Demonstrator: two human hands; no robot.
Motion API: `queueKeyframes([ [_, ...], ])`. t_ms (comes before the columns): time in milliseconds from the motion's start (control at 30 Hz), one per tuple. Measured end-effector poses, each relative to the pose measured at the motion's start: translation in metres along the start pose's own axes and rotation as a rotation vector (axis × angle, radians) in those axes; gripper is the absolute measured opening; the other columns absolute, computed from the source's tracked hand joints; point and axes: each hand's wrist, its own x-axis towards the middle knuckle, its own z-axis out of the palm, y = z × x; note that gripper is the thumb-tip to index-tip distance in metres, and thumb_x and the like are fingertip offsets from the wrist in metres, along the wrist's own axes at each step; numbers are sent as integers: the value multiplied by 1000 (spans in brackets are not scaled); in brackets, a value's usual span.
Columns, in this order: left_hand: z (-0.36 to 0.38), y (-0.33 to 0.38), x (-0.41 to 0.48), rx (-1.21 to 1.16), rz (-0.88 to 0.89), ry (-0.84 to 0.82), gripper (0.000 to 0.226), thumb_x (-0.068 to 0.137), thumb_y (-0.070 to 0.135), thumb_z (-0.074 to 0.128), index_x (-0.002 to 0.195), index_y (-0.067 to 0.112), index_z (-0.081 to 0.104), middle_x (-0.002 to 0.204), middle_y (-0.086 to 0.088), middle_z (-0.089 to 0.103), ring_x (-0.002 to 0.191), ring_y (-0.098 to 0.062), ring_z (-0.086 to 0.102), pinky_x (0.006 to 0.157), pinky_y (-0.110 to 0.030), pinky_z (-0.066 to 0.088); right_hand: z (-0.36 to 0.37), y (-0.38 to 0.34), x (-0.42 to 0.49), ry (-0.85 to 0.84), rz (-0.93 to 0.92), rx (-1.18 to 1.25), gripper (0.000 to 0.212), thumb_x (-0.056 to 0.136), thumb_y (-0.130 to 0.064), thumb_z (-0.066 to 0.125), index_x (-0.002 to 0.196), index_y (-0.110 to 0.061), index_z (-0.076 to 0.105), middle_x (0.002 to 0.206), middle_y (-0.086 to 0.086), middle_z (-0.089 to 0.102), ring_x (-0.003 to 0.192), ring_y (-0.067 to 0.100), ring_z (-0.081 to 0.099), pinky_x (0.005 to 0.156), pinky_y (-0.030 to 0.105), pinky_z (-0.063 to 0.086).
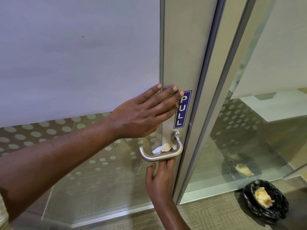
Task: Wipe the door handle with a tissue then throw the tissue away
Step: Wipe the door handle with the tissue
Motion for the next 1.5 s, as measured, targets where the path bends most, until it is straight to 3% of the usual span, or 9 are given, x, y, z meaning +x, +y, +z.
queueKeyframes([
  [133,-1,1,0,7,-3,-3,63,106,31,46,161,5,32,171,-22,18,159,-38,15,131,-51,3,1,6,-3,-12,102,-24,44,84,-1,64,128,-6,59,132,11,46,104,15,54,85,-5,26],
  [267,-2,0,1,15,-3,5,60,107,30,44,160,5,34,170,-22,20,159,-38,17,130,-51,5,-8,8,9,84,92,46,34,89,-2,64,122,-9,67,135,9,54,114,13,58,92,3,37],
  [400,-1,0,0,21,0,-6,64,107,32,45,162,5,28,171,-22,17,159,-38,15,130,-51,4,-33,7,30,142,522,719,28,96,-2,60,105,-26,72,106,0,77,104,14,71,88,23,54],
  [567,0,0,-1,17,4,-19,62,109,33,40,163,5,25,172,-22,14,160,-38,12,131,-52,2,-49,9,58,226,915,1281,32,95,1,58,127,2,59,122,24,69,110,34,69,104,51,49],
  [767,0,0,-1,13,5,-16,63,109,33,40,163,5,25,172,-22,14,159,-38,11,131,-51,1,-46,7,60,275,920,1238,24,94,1,60,117,-2,65,121,22,69,108,35,70,98,49,54],
  [967,0,0,0,17,8,-2,65,106,33,47,162,4,28,171,-22,17,159,-39,14,130,-52,6,-34,1,49,156,964,1461,26,97,3,50,120,3,62,96,13,78,85,21,77,69,31,64],
  [1033,0,0,0,12,10,0,66,106,33,48,162,4,27,171,-22,17,159,-39,14,131,-52,6,-32,3,35,89,767,1314,30,98,0,50,123,-6,64,113,10,76,101,20,74,78,28,61],
  [1267,2,1,-2,33,12,-14,68,107,33,46,163,4,21,172,-22,14,160,-38,12,131,-52,4,-32,34,2,-164,-214,31,37,98,-15,57,135,-18,57,139,-3,58,126,12,58,102,27,49],
  [1500,3,1,-1,34,8,10,68,106,33,50,163,5,27,172,-22,15,160,-38,13,131,-52,5,-28,28,16,-124,-221,-319,67,93,-32,52,153,-9,35,162,15,30,130,29,53,92,31,52],
])
